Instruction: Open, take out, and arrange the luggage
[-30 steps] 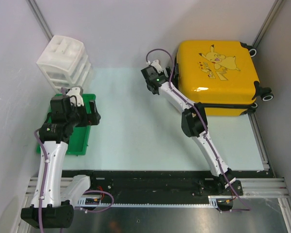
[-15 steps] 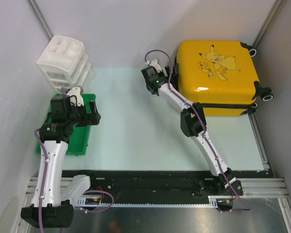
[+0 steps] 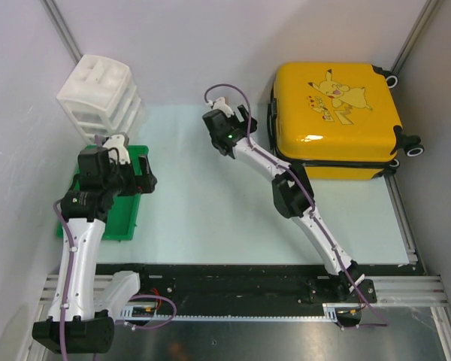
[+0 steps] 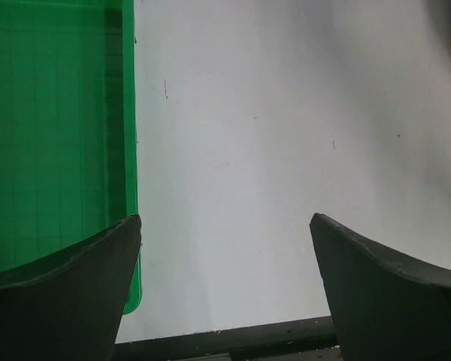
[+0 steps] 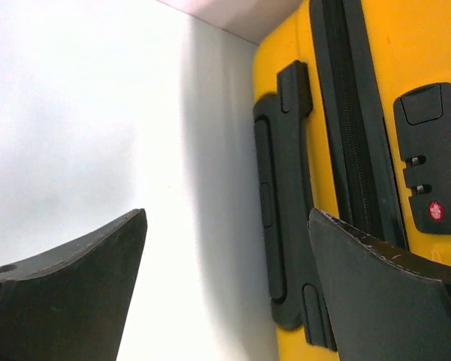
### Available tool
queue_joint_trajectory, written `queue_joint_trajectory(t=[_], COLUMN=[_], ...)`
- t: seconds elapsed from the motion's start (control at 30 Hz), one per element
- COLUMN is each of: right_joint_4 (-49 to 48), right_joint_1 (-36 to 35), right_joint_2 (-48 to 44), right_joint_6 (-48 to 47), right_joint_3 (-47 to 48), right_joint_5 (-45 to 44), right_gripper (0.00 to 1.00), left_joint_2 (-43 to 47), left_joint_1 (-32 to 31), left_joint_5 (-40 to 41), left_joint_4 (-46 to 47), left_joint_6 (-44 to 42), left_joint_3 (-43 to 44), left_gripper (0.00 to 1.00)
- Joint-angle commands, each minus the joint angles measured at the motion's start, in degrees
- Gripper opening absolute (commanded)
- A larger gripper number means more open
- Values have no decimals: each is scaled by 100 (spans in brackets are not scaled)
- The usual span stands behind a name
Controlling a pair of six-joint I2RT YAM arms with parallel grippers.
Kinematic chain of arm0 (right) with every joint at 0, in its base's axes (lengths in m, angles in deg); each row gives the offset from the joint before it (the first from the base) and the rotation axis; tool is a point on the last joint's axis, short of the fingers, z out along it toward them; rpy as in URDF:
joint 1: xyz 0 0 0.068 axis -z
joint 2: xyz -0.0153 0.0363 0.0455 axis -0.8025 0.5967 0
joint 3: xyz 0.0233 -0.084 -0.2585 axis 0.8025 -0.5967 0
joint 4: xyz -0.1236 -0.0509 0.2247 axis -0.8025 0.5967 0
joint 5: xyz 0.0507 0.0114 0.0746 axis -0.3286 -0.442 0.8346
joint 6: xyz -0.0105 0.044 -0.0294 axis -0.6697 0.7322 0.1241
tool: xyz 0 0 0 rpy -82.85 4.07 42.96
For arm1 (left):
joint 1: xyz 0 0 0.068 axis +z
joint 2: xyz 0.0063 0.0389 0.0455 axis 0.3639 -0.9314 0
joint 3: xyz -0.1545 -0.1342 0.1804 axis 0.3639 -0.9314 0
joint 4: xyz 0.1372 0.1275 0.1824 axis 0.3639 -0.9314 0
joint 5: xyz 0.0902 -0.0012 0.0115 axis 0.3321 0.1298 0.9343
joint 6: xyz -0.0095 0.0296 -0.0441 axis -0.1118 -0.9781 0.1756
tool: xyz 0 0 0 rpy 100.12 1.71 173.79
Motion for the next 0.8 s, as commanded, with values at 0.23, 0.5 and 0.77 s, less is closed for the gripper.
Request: queue_joint_trajectory(t=[0.23,0.5,0.77], right_joint_4=[-241,-93,-74], right_joint_1=[411,604,666], right_joint_2=[-210,72,231], right_joint_6=[48,170,171], right_joint_3=[71,203,291], right_joint_5=[-20,314,262], right_gripper=[92,89,88], left_joint_2=[145,-74,-118], left_joint_1=[41,42,42], left_joint_5=[-72,7,34], left_joint_4=[188,241,249], left_joint_6=[114,149,122], left_joint_3=[87,131,140], left_gripper=[100,100,100])
